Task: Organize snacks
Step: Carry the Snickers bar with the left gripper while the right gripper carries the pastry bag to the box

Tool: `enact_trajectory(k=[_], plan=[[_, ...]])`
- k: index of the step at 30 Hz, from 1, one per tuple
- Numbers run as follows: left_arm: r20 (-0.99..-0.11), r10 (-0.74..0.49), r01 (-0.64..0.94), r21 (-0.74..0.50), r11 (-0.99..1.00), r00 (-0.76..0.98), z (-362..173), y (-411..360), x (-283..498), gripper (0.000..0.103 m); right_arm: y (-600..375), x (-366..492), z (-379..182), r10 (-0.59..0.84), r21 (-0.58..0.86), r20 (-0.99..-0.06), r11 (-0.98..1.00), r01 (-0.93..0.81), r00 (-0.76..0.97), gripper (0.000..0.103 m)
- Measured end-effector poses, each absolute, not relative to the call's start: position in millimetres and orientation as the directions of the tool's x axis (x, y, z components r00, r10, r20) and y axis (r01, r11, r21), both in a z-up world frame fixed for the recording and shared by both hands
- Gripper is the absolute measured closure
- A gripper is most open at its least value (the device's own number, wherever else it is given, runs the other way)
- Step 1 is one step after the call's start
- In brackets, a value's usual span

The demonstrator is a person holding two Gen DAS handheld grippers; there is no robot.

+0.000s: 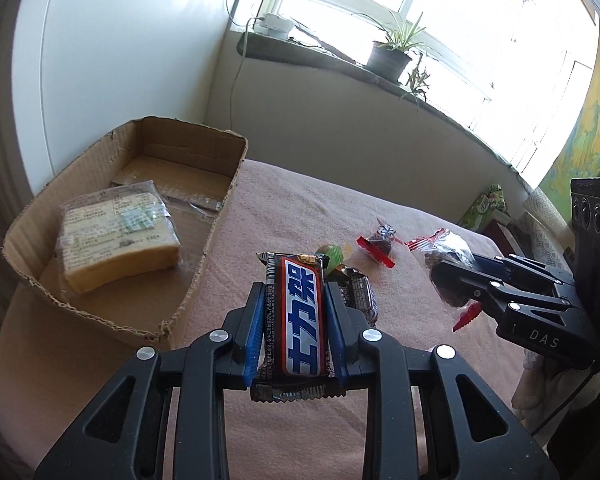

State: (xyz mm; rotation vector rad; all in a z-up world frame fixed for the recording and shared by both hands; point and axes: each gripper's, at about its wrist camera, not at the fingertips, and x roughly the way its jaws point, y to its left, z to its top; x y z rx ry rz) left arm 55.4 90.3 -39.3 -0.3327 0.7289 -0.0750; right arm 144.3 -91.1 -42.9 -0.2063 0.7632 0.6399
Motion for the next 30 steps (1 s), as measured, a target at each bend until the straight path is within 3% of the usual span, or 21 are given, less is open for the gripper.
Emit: enact_trajectory(k=[14,30], plan=[[-0.622,-0.093,-0.129,-0.302,0.945,0.777,-32.3,148.9,53.6,0.076,-17.7,166.8,-16.9,0.523,0.036,-0.666,0.734,-0.678,0.531,0.065],[-0.645,-0.069,-0.178,-0.309,0.934,0.761,-45.7,181.9,67.7,0.076,71.6,201.5,-25.8,0.554,0.041,-0.687,0.676,-0.736,0.47,0.065]])
